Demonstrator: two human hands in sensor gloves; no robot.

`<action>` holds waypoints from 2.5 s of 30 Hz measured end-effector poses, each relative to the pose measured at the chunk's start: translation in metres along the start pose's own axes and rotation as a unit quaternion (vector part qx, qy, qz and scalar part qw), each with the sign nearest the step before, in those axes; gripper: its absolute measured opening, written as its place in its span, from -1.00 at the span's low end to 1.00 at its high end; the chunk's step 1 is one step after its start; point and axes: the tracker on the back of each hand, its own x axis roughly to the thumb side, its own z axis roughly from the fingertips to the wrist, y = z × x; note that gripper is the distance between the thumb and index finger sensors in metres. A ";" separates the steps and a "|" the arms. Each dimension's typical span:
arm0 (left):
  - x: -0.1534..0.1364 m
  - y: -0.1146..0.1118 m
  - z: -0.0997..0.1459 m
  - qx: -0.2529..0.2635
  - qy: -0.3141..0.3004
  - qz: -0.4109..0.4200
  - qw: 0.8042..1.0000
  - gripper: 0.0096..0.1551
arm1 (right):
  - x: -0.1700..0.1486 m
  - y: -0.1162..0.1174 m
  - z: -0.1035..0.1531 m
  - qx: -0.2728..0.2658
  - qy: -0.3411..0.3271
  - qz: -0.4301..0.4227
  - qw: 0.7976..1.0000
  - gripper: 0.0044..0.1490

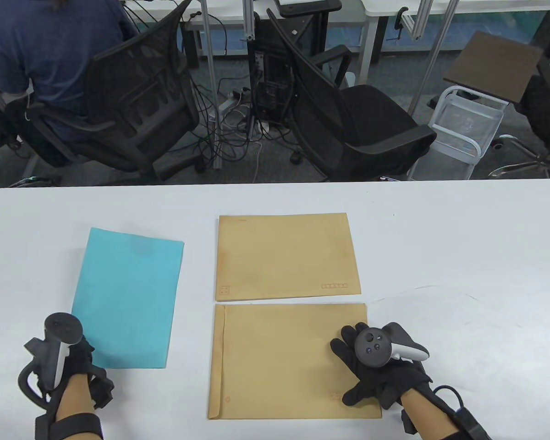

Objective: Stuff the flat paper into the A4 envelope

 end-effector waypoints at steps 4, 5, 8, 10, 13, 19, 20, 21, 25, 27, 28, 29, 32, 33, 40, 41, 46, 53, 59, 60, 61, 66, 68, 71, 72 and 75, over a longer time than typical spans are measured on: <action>-0.003 0.017 0.008 0.015 -0.039 0.081 0.996 -0.53 | 0.000 0.000 0.000 0.000 0.001 0.001 1.000 0.41; -0.003 0.023 0.010 0.025 -0.064 0.124 0.990 -0.53 | 0.000 0.000 0.000 0.000 0.001 0.001 1.000 0.41; -0.001 0.040 0.018 0.050 -0.097 0.226 0.968 -0.52 | 0.000 0.000 0.000 0.001 0.002 0.002 1.000 0.41; 0.002 0.052 0.023 0.058 -0.136 0.261 0.954 -0.53 | 0.000 0.000 0.000 0.000 0.003 0.001 1.000 0.41; 0.010 0.065 0.030 0.035 -0.184 0.311 0.932 -0.54 | -0.001 0.000 -0.001 0.000 0.004 0.001 1.000 0.40; 0.030 0.068 0.042 -0.043 -0.247 0.360 0.899 -0.55 | -0.001 0.000 -0.001 0.000 0.006 0.002 1.000 0.40; 0.034 0.067 0.044 -0.055 -0.256 0.357 0.896 -0.55 | -0.001 0.000 0.000 0.000 0.007 0.002 1.000 0.40; 0.036 0.066 0.045 -0.067 -0.264 0.358 0.893 -0.55 | -0.001 0.000 0.000 0.000 0.007 0.002 1.000 0.40; 0.048 0.060 0.050 -0.147 -0.300 0.373 0.866 -0.55 | -0.001 0.000 -0.001 0.000 0.007 0.001 1.000 0.40; 0.056 0.057 0.051 -0.200 -0.319 0.377 0.846 -0.55 | -0.001 0.000 -0.001 0.000 0.007 0.001 1.000 0.40; 0.060 0.056 0.052 -0.230 -0.329 0.372 0.837 -0.55 | -0.001 0.000 -0.001 0.000 0.007 0.001 1.000 0.39; 0.065 0.055 0.054 -0.261 -0.340 0.361 0.828 -0.55 | -0.001 0.000 -0.001 0.000 0.007 0.002 1.000 0.40; 0.078 0.054 0.060 -0.291 -0.366 0.322 0.823 -0.54 | -0.001 0.000 -0.001 0.000 0.007 0.001 1.000 0.39; 0.081 0.054 0.061 -0.300 -0.369 0.311 0.823 -0.54 | -0.001 0.000 -0.001 0.000 0.007 0.001 1.000 0.40; 0.108 0.060 0.073 -0.367 -0.369 0.170 0.837 -0.55 | -0.001 0.000 -0.001 0.000 0.007 0.000 1.000 0.39; 0.114 0.062 0.075 -0.366 -0.367 0.141 0.844 -0.54 | -0.001 0.000 -0.001 0.000 0.007 0.000 1.000 0.39; 0.137 0.075 0.084 -0.342 -0.351 0.033 0.871 -0.53 | -0.001 0.000 -0.001 0.000 0.009 0.002 1.000 0.39; 0.155 0.112 0.095 -0.295 -0.328 -0.047 0.896 -0.53 | -0.001 0.000 -0.001 -0.001 0.011 0.003 1.000 0.39; 0.163 0.143 0.107 -0.235 -0.301 -0.133 0.914 -0.53 | -0.001 0.000 -0.001 -0.001 0.011 0.004 1.000 0.38; 0.163 0.146 0.109 -0.228 -0.297 -0.141 0.916 -0.53 | -0.001 0.000 -0.001 -0.001 0.011 0.004 1.000 0.38; 0.164 0.151 0.111 -0.217 -0.293 -0.156 0.918 -0.53 | -0.001 0.000 -0.001 -0.001 0.012 0.004 1.000 0.38; 0.169 0.173 0.126 -0.191 -0.279 -0.190 0.922 -0.52 | -0.001 0.000 -0.002 0.000 0.012 0.005 1.000 0.38; 0.174 0.181 0.133 -0.188 -0.284 -0.186 0.922 -0.52 | -0.001 0.000 -0.002 0.000 0.012 0.005 1.000 0.38; 0.182 0.190 0.144 -0.177 -0.286 -0.201 0.920 -0.52 | -0.001 0.000 -0.002 0.000 0.013 0.005 1.000 0.38; 0.186 0.192 0.148 -0.173 -0.283 -0.210 0.920 -0.52 | -0.001 0.000 -0.002 0.000 0.013 0.005 1.000 0.38; 0.192 0.196 0.154 -0.166 -0.277 -0.225 0.919 -0.52 | -0.001 0.000 -0.002 0.000 0.014 0.006 1.000 0.38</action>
